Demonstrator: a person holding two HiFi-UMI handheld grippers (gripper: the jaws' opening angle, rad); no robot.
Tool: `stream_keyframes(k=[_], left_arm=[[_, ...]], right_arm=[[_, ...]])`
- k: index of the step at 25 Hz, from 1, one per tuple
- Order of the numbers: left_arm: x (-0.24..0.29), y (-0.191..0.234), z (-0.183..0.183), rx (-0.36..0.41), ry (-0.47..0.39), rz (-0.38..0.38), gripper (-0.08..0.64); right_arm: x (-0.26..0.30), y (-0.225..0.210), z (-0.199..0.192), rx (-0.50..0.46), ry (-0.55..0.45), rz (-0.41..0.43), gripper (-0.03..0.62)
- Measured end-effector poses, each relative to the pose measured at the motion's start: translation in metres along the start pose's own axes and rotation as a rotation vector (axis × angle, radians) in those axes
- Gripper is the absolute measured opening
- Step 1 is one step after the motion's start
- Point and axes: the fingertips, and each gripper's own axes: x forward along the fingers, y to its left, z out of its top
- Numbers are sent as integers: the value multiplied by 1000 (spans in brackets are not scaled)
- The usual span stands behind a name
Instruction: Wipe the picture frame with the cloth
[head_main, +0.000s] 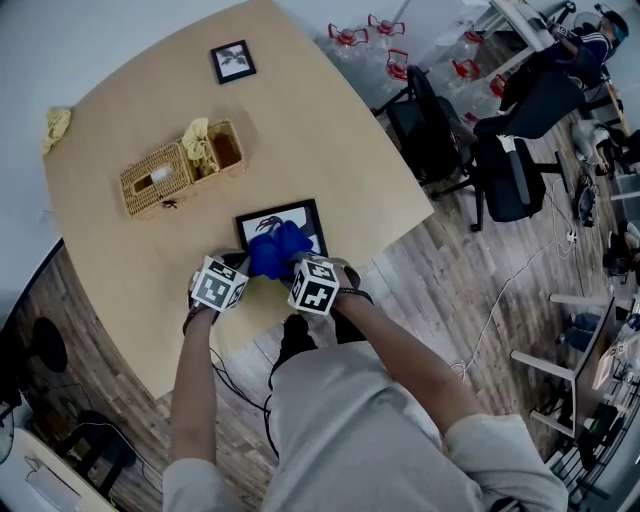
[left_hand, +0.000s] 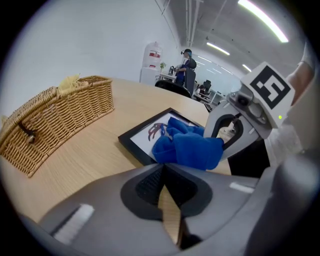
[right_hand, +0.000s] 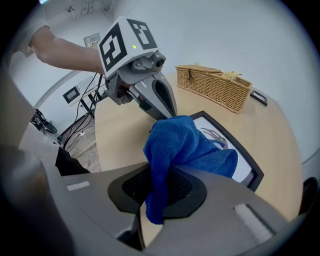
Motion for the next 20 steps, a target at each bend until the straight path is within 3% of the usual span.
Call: stream_keyframes(k=[5,11,20], left_arm=[[0,-1,0,14,20,-14,52],[0,-2,1,16,25,-27,52],[1,-1,1,9,16,-60,52]], right_arm=[[21,22,5,-56,38,24,46],[28,28,20,-46,-6,8,46],[42,40,39,-49,-25,62,46]])
